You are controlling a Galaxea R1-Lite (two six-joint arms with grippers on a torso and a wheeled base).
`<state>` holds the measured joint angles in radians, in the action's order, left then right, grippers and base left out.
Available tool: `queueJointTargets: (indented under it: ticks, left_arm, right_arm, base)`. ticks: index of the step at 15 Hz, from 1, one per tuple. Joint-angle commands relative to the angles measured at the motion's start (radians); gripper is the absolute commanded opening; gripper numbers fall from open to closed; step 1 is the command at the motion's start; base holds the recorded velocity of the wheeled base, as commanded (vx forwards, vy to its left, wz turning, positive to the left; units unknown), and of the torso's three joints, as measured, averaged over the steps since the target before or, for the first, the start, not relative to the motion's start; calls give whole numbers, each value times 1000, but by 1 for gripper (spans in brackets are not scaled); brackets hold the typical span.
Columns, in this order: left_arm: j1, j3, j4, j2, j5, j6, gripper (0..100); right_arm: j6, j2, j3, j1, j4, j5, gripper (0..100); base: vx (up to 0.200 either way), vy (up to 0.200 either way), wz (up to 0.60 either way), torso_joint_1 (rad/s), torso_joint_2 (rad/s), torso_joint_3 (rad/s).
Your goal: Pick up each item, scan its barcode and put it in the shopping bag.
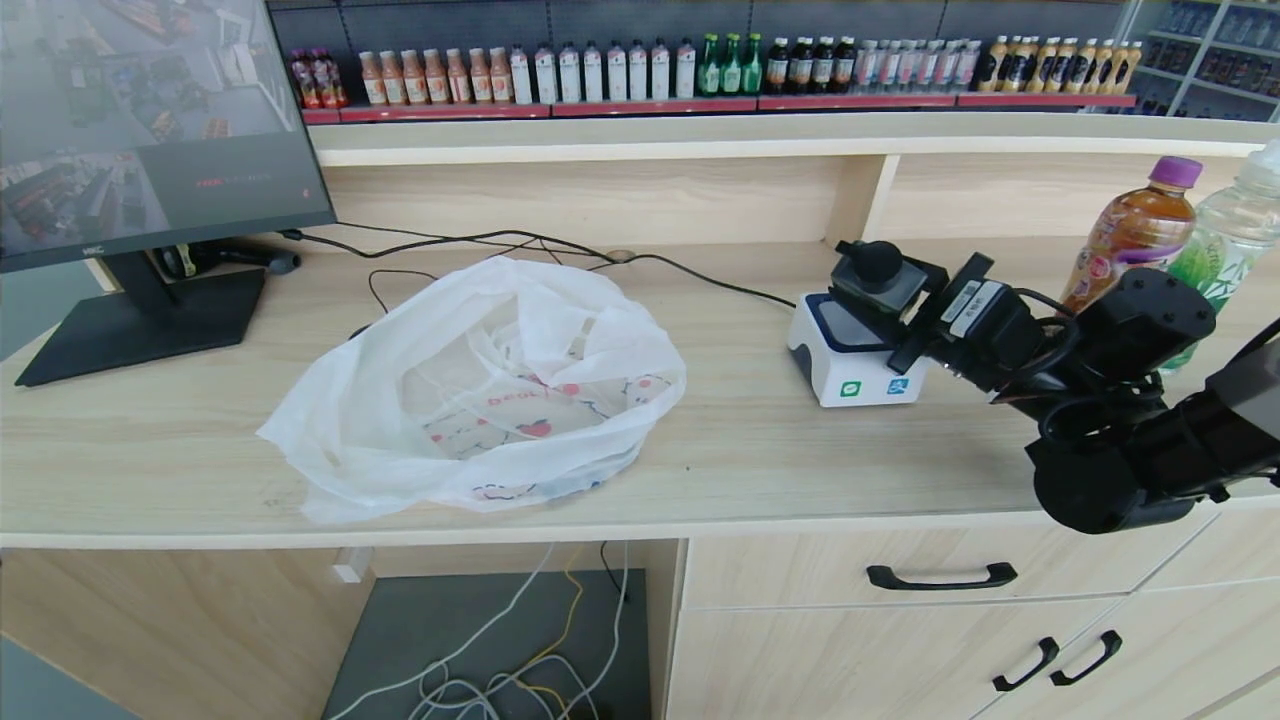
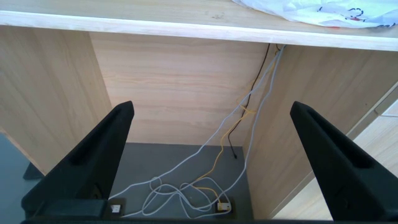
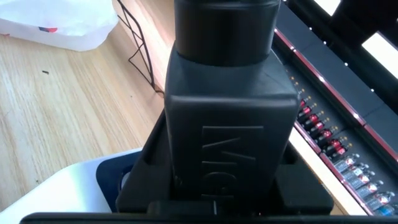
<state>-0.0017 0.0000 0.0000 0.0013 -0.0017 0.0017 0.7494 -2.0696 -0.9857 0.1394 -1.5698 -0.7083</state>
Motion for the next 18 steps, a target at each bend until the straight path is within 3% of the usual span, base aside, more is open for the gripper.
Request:
queueJointTargets:
  ticks: [1, 5, 9, 11, 13, 18]
  left_arm:
    - [0, 0, 0, 0, 0, 0, 100]
    - [0, 0, 0, 0, 0, 0, 100]
    - [0, 0, 0, 0, 0, 0, 100]
    - [0, 0, 0, 0, 0, 0, 100]
    - [0, 0, 0, 0, 0, 0, 100]
    - [0, 0, 0, 0, 0, 0, 100]
  right_arm:
    - [-4, 19, 2, 0, -1, 0, 0]
    - [-61, 43, 10, 11, -1, 12, 0]
    - [-171, 100, 22, 37, -1, 87, 0]
    - [-220, 146, 88, 43, -1, 142, 0]
    - [-323, 207, 180, 49, -1, 231, 0]
    - [-637, 276, 283, 29, -1, 308, 0]
  base:
    - [0, 0, 0, 0, 0, 0]
    - [0, 0, 0, 0, 0, 0]
    - [0, 0, 0, 0, 0, 0]
    - [0, 0, 0, 0, 0, 0]
    - [0, 0, 0, 0, 0, 0]
    - [0, 0, 0, 0, 0, 0]
